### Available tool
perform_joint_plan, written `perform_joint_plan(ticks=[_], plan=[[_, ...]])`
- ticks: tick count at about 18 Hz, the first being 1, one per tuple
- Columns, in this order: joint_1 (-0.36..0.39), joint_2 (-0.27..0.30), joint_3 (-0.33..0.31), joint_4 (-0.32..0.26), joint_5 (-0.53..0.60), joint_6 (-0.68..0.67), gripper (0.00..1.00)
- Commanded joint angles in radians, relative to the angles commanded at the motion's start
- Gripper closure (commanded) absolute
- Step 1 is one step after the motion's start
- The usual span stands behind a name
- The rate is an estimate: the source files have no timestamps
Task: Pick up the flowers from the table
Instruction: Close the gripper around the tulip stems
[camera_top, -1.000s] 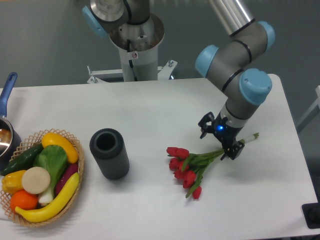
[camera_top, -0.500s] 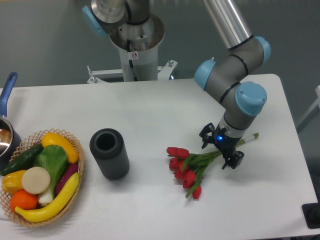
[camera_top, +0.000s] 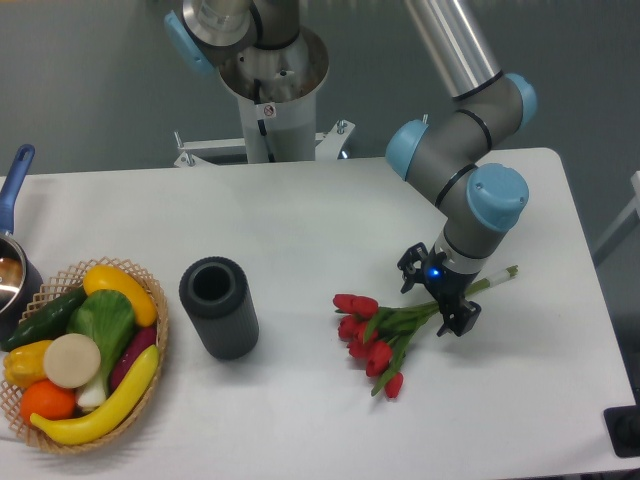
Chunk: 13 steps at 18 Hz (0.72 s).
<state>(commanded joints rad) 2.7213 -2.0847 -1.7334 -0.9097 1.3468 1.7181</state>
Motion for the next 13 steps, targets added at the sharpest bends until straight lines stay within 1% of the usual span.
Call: perform_joint_plan(ticks=[3,4,6,8,11,13], plan=[[0.0,-0.003,0.0,0.005,-0.002,0.0,0.0],[0.002,-0.002,0.0,0.005,-0.002,0.002,0.04],[0.002,0.0,0.002,0.005,-0.002,-0.009,0.24],[0.002,0.0,0.006,0.002,-0.002,-0.014,0.37],[-0.002,-0.003,0.009,0.002,-0.002,-0.029,0.41],[-0.003,-0.003,0.009,0.003,-0.002,-0.04,0.46]])
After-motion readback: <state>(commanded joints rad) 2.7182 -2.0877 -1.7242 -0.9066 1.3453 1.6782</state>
